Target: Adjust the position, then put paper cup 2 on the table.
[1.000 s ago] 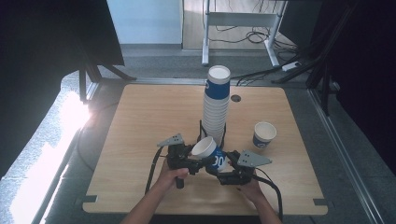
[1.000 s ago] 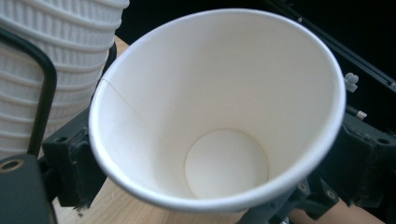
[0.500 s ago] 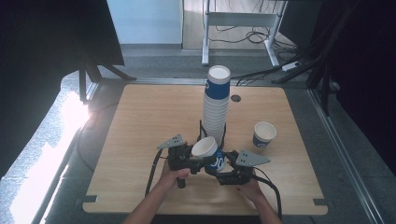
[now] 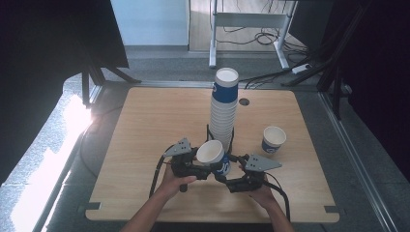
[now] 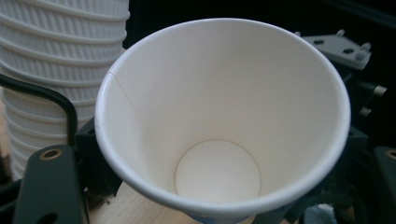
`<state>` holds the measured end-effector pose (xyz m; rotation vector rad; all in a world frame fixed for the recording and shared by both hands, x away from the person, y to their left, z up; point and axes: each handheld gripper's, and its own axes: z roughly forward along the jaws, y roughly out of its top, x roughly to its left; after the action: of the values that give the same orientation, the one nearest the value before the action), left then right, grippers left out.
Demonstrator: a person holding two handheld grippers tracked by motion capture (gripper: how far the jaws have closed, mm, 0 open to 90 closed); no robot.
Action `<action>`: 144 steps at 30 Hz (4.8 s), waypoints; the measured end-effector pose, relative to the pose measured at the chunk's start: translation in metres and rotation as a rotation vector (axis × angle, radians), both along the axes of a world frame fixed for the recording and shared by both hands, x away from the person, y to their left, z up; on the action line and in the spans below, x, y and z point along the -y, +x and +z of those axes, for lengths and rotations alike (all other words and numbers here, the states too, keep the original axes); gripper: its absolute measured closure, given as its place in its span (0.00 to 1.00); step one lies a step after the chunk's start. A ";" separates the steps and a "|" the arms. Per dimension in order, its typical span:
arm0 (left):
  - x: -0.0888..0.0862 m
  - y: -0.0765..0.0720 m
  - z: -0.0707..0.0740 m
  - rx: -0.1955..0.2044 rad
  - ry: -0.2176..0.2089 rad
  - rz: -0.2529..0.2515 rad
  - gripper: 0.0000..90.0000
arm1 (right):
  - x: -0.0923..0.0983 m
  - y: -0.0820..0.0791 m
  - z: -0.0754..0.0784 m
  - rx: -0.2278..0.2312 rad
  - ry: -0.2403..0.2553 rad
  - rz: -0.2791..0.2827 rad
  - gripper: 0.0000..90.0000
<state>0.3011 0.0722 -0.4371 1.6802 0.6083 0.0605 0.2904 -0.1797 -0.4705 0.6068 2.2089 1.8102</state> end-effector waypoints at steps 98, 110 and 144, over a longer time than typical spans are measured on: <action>-0.032 -0.031 -0.009 0.148 0.364 0.264 0.12 | 0.034 -0.009 0.010 0.104 -0.118 -0.234 0.29; -0.036 -0.029 -0.013 0.125 0.379 0.280 0.12 | 0.069 -0.014 0.010 0.099 -0.110 -0.324 0.29; -0.035 -0.029 -0.015 0.119 0.399 0.266 0.13 | 0.178 0.001 -0.016 -0.073 -0.152 -0.678 0.29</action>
<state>0.2718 0.1068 -0.4523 1.9500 0.7618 0.4969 0.2918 -0.3582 -0.4861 1.2168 1.8278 1.2732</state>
